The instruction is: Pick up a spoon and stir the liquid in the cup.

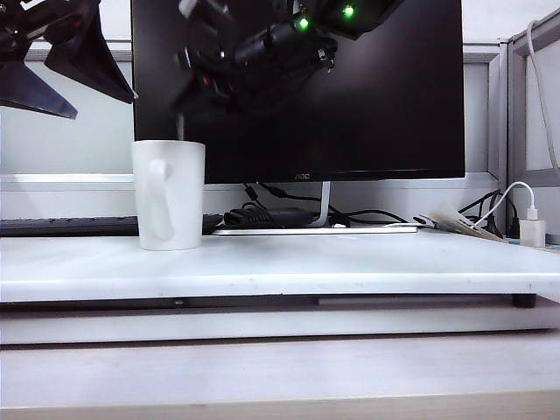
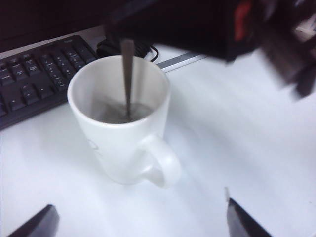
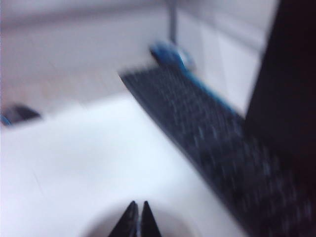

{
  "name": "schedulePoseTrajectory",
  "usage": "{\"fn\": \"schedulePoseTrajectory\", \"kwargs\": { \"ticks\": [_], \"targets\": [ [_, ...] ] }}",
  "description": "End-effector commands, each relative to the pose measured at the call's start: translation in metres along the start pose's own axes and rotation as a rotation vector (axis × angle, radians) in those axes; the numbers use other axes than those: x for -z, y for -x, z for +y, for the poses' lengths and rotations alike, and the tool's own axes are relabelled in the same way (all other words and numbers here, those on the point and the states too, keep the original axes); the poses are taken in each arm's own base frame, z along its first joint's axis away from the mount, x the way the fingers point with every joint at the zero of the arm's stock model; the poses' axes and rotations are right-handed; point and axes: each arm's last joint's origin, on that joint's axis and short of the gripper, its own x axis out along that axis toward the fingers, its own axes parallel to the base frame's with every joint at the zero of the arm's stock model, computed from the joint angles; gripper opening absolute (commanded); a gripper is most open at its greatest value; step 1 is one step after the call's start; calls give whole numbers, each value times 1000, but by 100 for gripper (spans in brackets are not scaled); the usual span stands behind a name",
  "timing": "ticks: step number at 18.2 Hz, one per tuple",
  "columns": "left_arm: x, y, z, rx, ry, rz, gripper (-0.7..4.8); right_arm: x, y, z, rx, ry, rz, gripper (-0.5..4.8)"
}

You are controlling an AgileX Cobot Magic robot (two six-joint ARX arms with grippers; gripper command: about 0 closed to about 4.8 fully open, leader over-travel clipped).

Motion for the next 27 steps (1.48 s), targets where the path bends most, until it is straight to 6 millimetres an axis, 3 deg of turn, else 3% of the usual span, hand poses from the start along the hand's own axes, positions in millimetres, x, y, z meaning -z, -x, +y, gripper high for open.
{"fn": "schedulePoseTrajectory", "kwargs": {
  "ticks": [1, 6, 9, 13, 20, 27],
  "targets": [
    [-2, 1, 0, -18, -6, -6, 479, -13, 3, 2, -100, 36, -96, -6],
    [-2, 1, 0, -18, -6, -6, 479, -4, 3, 6, -190, -47, -20, -6],
    [-2, 1, 0, -18, -6, -6, 479, 7, 4, 3, -69, -92, 90, -6],
    [-1, 1, 0, -19, -5, -3, 479, -1, 3, -2, 56, -43, 32, -6],
    [-1, 1, 1, -22, -5, -3, 479, -14, 4, 3, -138, 26, -116, -6],
    [-1, 1, 1, -22, -5, -3, 479, 4, 4, 5, -157, -76, 49, -6]
  ]
}}
